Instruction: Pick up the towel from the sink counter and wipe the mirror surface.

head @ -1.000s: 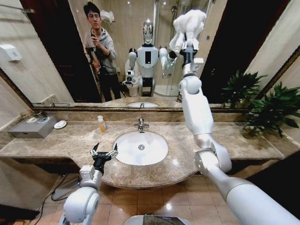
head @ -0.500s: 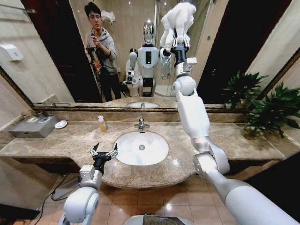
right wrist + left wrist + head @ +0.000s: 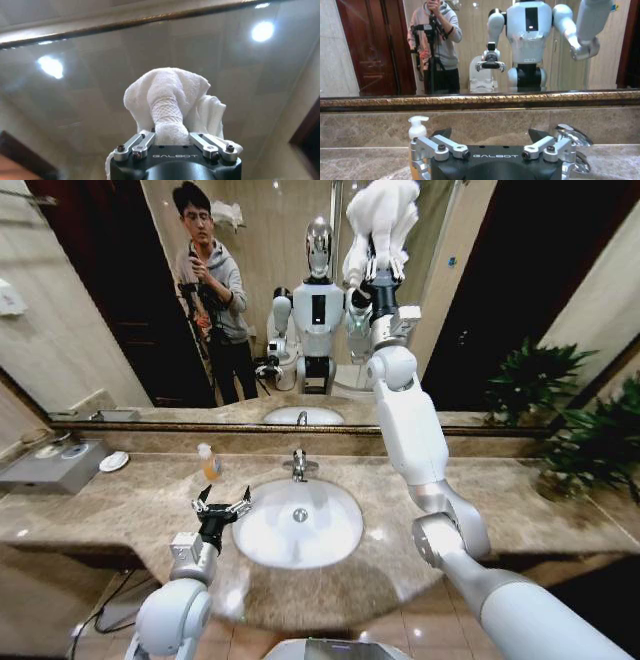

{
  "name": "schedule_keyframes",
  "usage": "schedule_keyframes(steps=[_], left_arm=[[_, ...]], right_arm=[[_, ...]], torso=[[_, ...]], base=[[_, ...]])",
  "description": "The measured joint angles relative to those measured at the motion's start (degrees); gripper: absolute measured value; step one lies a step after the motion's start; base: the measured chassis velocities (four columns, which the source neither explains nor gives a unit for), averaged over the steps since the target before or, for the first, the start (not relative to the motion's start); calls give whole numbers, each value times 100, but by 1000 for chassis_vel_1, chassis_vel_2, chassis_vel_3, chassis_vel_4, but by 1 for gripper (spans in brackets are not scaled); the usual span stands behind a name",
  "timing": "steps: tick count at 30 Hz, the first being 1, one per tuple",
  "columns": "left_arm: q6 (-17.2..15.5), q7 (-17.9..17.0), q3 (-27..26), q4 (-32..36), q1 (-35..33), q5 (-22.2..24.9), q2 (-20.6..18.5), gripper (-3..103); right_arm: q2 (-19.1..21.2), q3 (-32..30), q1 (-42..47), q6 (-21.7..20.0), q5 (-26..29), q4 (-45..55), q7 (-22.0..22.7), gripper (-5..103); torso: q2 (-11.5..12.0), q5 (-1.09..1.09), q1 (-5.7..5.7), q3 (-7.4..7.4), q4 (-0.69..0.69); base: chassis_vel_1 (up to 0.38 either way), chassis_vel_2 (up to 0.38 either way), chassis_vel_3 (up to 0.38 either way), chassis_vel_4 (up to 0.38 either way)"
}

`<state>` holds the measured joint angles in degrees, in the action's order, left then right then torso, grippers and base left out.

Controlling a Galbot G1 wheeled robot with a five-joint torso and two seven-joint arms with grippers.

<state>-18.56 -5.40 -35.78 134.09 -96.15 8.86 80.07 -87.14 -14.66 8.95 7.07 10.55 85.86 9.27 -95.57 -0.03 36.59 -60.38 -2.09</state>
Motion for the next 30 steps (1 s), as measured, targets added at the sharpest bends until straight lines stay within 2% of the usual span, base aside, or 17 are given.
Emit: schedule_keyframes(steps=[6,13,14,17,21,22,23,28,30], left_arm=[[0,0,0,0,-4,0,0,100],[0,0,0,0,-4,0,0,100],[0,0,0,0,-2,0,0,100],[0,0,0,0,-1,0,0,100],[0,0,0,0,-2,0,0,100],[0,0,0,0,-2,0,0,100],[0,0,0,0,-3,0,0,100],[0,0,0,0,-3,0,0,100],[0,0,-1,0,-3,0,0,100]], right_arm=[[97,-404,-37,44,-179,-99,331,18],[130,-563,-123,197,-222,-373,326,18],[105,-395,-129,242,-159,-414,233,18],[53,-162,-125,254,-103,-416,117,18],[-122,494,-108,352,-1,-441,-199,18],[-122,494,-108,352,-1,-441,-199,18],[-192,807,-106,447,30,-437,-377,18],[-179,1293,-49,838,126,-213,-876,18],[-164,1304,-31,879,92,-183,-907,18]], torso=[[-2,4,-10,1,4],[-2,5,-10,2,9],[-2,9,-9,2,15],[-2,7,-8,1,14],[-2,3,-6,0,1],[-2,3,-6,0,1],[-1,0,-4,-1,-4],[-1,-2,-4,-1,-4],[0,-1,-4,-1,-3]], base=[[9,22,1,-7],[20,-21,-31,18],[0,0,0,0],[-65,-20,-16,-31],[0,0,0,0],[0,0,0,0],[0,0,0,0],[0,0,0,0],[0,0,0,0]])
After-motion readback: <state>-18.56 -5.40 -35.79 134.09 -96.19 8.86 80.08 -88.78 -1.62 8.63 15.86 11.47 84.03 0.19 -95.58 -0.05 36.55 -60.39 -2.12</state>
